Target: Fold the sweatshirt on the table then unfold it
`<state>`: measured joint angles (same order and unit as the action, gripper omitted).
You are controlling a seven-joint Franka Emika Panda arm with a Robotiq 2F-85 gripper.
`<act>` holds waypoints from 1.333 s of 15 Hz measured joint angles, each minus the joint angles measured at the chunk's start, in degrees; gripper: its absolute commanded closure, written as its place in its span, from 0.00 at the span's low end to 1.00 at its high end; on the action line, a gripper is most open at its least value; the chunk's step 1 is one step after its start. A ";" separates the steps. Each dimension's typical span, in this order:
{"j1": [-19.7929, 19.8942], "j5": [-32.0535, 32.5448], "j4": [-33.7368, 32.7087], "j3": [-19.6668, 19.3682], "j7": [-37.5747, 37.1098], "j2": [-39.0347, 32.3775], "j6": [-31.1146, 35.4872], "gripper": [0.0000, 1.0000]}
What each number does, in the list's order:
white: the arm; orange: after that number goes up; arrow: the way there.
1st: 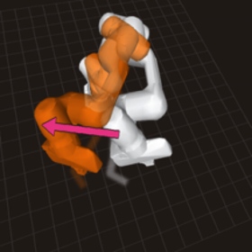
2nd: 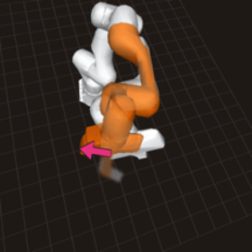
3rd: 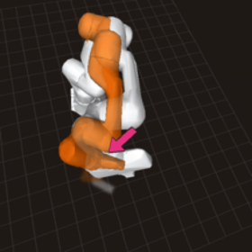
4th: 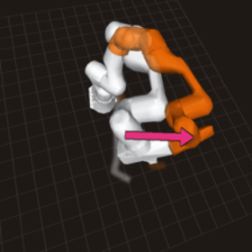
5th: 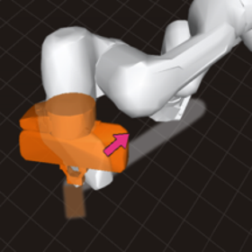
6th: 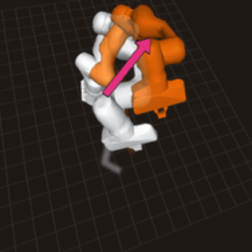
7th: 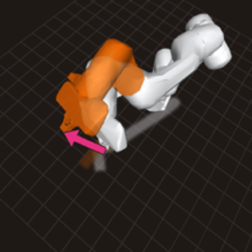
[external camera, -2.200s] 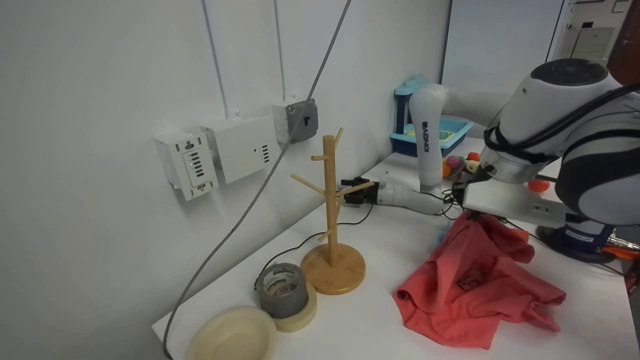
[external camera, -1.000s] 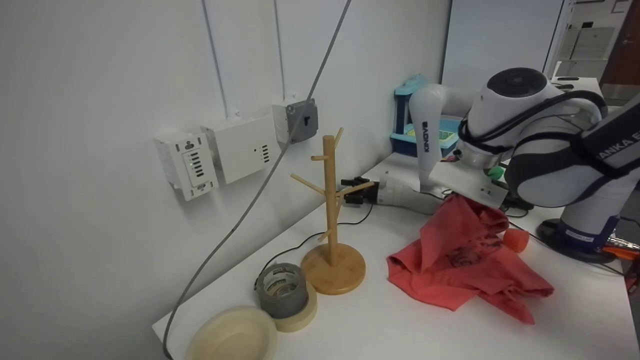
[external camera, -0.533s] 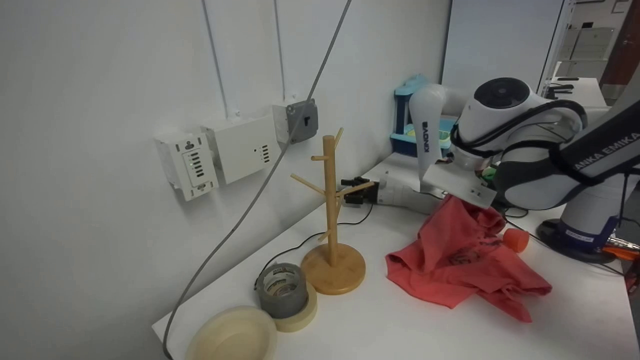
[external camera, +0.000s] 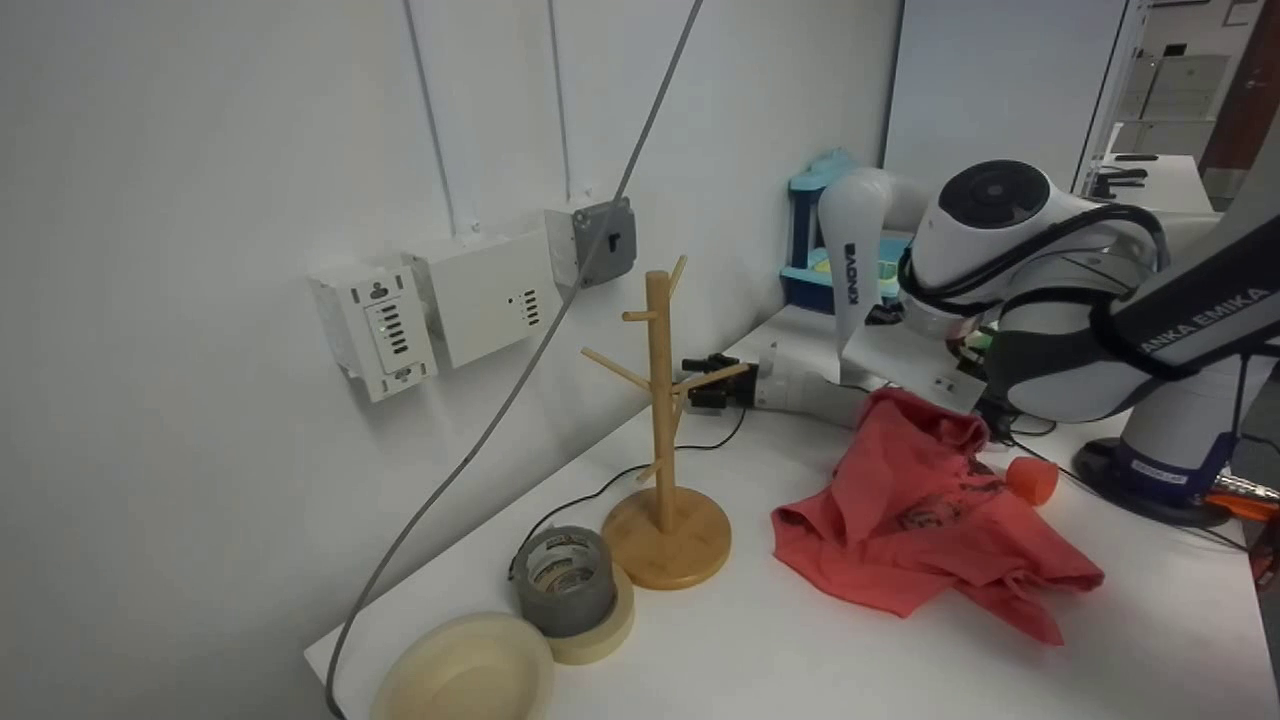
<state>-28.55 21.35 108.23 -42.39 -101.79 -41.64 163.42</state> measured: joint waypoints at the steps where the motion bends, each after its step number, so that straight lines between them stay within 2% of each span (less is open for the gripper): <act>1: -1.08 0.00 0.22 -1.02 -0.50 -0.04 0.00 0.05; 2: -2.20 0.00 0.46 -1.98 -0.74 -0.02 0.00 0.00; 6: -6.24 0.02 3.56 -3.51 -0.28 1.54 -0.02 0.00; 11: -8.28 0.71 10.60 0.11 5.97 7.87 -0.01 0.00; 14: -7.36 0.74 14.27 3.75 9.86 11.57 0.33 0.00; 20: -0.38 0.63 16.69 12.51 13.72 13.92 4.70 0.00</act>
<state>-28.93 21.99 124.92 -29.88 -88.07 -27.72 168.13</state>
